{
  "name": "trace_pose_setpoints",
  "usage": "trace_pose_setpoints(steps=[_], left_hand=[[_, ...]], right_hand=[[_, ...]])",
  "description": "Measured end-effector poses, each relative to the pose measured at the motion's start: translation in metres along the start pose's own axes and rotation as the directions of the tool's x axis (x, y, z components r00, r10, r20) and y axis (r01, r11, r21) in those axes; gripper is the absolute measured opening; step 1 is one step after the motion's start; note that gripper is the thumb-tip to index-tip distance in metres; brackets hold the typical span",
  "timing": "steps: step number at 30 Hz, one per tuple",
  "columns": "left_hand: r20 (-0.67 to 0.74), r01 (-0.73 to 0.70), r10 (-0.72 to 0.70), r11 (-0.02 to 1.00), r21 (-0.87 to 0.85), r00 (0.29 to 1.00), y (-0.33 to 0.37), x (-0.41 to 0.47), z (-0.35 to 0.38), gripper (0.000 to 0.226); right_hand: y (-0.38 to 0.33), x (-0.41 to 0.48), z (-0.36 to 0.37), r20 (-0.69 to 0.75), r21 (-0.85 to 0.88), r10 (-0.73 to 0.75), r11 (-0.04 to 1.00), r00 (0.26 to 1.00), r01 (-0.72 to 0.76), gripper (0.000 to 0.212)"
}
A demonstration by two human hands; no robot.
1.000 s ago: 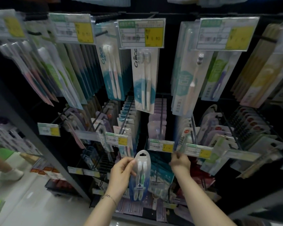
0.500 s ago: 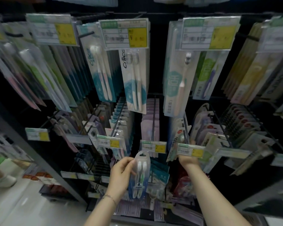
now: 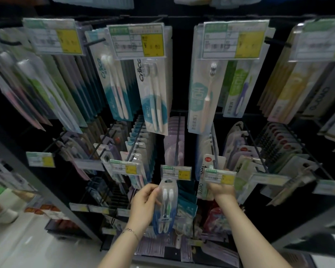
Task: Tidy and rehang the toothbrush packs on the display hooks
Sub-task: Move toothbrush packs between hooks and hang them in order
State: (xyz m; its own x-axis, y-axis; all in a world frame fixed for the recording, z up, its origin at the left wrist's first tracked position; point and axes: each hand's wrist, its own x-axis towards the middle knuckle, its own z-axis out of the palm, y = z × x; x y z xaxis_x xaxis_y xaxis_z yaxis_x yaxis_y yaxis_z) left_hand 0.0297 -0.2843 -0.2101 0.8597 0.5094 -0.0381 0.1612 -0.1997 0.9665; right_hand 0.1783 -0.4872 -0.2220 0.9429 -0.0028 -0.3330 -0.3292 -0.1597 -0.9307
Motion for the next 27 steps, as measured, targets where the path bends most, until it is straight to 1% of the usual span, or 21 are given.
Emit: trace_pose_setpoints(steps=[1,3,5,7,9,11,14,17,19,22,23,24,27], left_hand=[[0.005,-0.002,0.002,1.000,0.003,1.000,0.001,0.001,0.002,0.021],[0.011,-0.003,0.003,1.000,0.004,1.000,0.002,0.002,0.005,0.021],[0.004,0.002,-0.002,1.000,0.002,1.000,0.002,0.003,0.009,0.020],[-0.002,0.016,-0.016,1.000,-0.015,1.000,0.001,0.004,0.013,0.019],[-0.010,0.036,-0.037,0.999,-0.034,0.999,0.000,0.005,0.016,0.018],[-0.015,0.052,-0.052,0.998,-0.041,0.999,-0.001,0.005,0.019,0.018],[-0.017,0.062,-0.063,0.997,-0.038,0.998,-0.002,0.004,0.022,0.018],[-0.027,0.058,-0.059,0.998,-0.025,0.998,-0.001,0.005,0.026,0.019],[-0.026,0.042,-0.043,0.999,-0.009,0.999,0.001,0.004,0.030,0.020],[-0.016,0.022,-0.022,1.000,-0.002,1.000,0.006,0.004,0.036,0.020],[-0.011,0.021,-0.021,1.000,-0.007,1.000,0.007,0.004,0.038,0.020],[-0.006,0.023,-0.023,1.000,-0.014,1.000,0.009,0.004,0.041,0.020],[0.002,0.030,-0.029,0.999,-0.032,1.000,0.012,0.004,0.051,0.020]], right_hand=[[-0.001,-0.003,-0.001,0.017,0.044,-0.079,0.996,0.997,0.078,0.037],[-0.003,-0.009,-0.003,0.055,0.107,-0.131,0.986,0.990,0.125,0.036],[0.000,-0.012,-0.008,0.099,0.095,-0.187,0.980,0.977,0.177,0.034],[0.001,-0.017,-0.015,0.150,0.103,-0.218,0.973,0.964,0.204,0.025],[0.002,-0.022,-0.020,0.186,0.105,-0.222,0.973,0.957,0.206,0.021],[-0.002,-0.031,-0.023,0.174,0.125,-0.197,0.976,0.965,0.177,0.019],[0.002,-0.037,-0.031,0.173,0.071,-0.217,0.976,0.961,0.208,0.019],[0.006,-0.043,-0.037,0.182,0.063,-0.238,0.971,0.954,0.230,0.020],[0.009,-0.046,-0.042,0.191,0.042,-0.229,0.973,0.955,0.225,0.028],[0.016,-0.049,-0.049,0.241,-0.028,-0.194,0.978,0.951,0.206,0.051],[0.018,-0.050,-0.051,0.259,-0.042,-0.187,0.978,0.948,0.204,0.053],[0.017,-0.053,-0.054,0.272,-0.045,-0.190,0.977,0.943,0.210,0.051],[0.015,-0.064,-0.060,0.292,-0.034,-0.206,0.974,0.934,0.225,0.033]])
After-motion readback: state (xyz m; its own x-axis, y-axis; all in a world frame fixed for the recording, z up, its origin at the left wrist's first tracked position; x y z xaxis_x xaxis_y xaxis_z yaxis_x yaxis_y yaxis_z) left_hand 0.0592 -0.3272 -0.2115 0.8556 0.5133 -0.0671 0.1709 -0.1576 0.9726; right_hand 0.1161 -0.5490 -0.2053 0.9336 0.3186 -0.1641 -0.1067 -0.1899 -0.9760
